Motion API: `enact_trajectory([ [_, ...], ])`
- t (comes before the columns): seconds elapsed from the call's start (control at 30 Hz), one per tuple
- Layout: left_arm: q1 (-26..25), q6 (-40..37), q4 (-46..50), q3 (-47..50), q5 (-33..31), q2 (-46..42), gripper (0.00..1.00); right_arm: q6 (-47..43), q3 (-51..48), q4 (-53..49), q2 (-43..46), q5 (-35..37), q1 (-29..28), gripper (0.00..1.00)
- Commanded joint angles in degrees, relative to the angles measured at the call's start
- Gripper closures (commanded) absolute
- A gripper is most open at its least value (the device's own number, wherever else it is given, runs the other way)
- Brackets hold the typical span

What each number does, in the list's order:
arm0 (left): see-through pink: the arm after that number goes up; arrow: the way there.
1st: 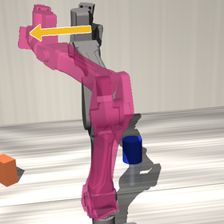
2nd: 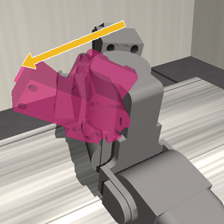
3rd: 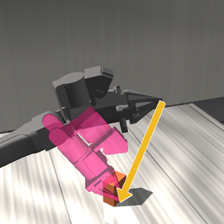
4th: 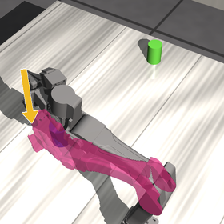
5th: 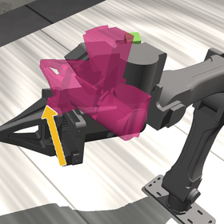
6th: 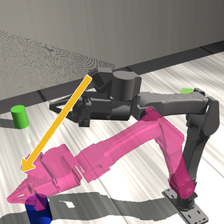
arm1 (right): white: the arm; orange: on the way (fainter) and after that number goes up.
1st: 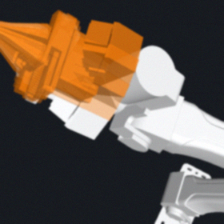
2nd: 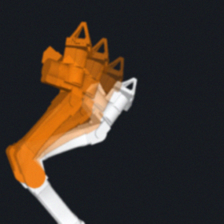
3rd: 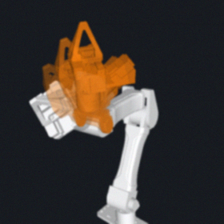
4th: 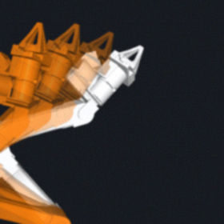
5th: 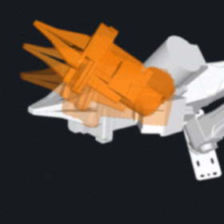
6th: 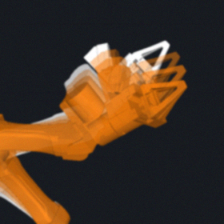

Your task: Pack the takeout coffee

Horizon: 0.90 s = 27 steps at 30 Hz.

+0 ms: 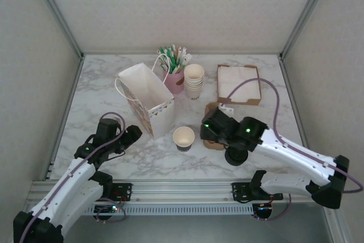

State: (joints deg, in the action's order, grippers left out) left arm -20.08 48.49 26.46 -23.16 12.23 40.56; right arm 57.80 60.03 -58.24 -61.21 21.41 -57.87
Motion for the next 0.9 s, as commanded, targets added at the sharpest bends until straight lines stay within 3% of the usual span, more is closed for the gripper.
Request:
enact_trajectory([
  [0.0,-1.98,1.03,-2.95,0.58,-1.71,1.65,0.23,7.12,-5.11,-7.77,3.93,2.85,4.24,0.23],
  [0.23,-5.0,1.31,-4.58,0.22,-2.87,4.7,0.24,10.67,-14.51,-6.54,12.8,-1.14,12.15,0.2],
  [0.4,-6.44,2.11,-5.28,0.15,-4.22,5.25,0.24,10.42,-17.86,-6.1,11.96,-5.51,16.64,0.21],
  [0.87,-7.61,2.41,-5.24,-0.57,-5.2,6.11,0.24,8.74,-23.15,-0.11,9.81,-10.96,21.35,0.21],
])
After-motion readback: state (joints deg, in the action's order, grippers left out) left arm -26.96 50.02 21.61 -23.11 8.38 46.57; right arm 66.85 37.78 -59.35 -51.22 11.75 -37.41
